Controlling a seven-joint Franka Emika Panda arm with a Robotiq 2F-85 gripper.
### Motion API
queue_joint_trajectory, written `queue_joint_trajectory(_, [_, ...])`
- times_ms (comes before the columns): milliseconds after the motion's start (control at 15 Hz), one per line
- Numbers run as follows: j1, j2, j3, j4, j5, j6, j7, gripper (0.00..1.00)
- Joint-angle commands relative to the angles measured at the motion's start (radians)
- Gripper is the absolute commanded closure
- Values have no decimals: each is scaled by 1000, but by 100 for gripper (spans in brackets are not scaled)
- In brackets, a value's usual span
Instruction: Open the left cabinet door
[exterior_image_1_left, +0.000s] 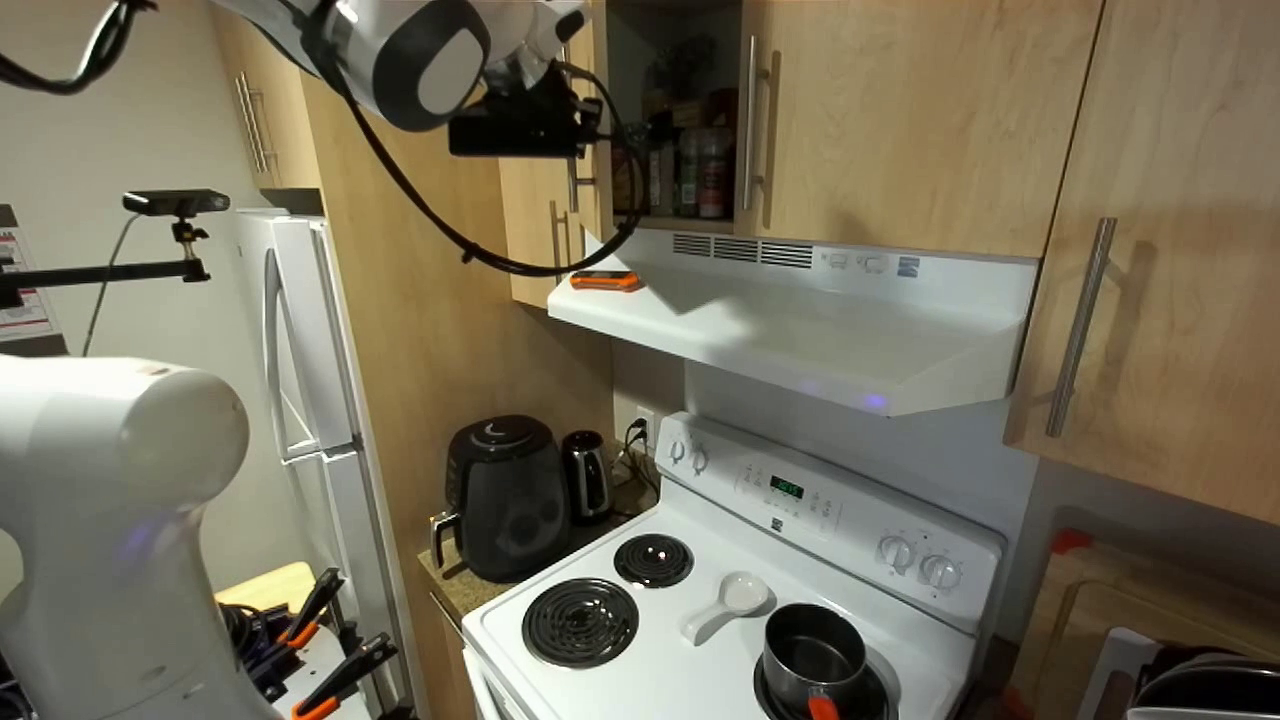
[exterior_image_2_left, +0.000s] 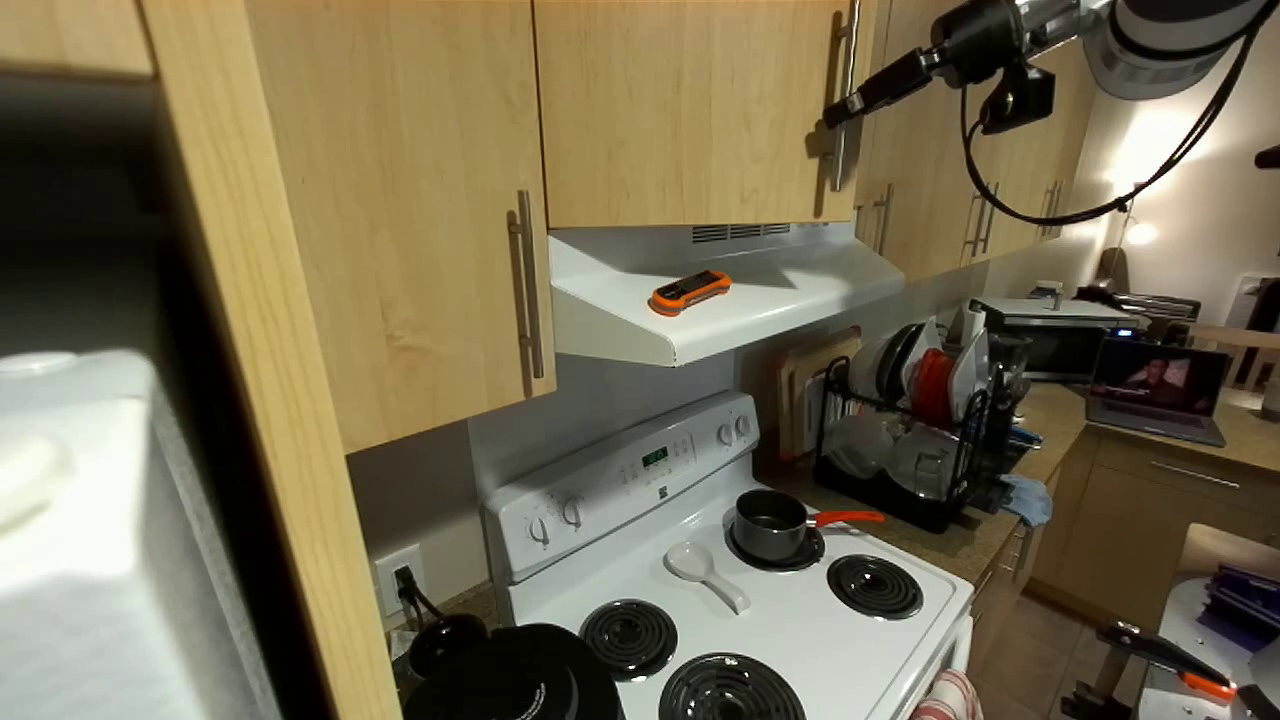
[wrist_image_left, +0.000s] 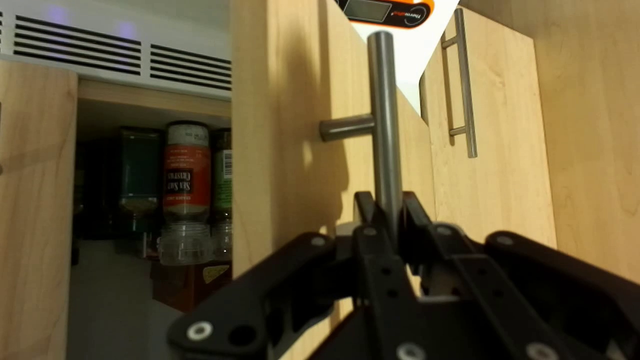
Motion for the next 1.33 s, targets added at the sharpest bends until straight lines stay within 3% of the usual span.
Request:
queue_joint_trajectory(0, [-11, 5, 12, 2, 23, -3, -15, 85])
queue_joint_trajectory(67, [-11, 5, 12, 2, 23, -3, -15, 85])
queue_joint_trajectory(133, [-11, 5, 12, 2, 23, -3, -15, 96])
queue_joint_trajectory(533, [85, -45, 33, -41, 55, -15, -22, 96])
queue_joint_trajectory(867, [76, -59, 92, -86, 41, 29, 14, 96])
queue_joint_trajectory(1000, [34, -52, 131, -100, 24, 45, 35, 96])
queue_joint_trajectory(1267, [-140, -18, 301, -128, -7, 89, 150, 96])
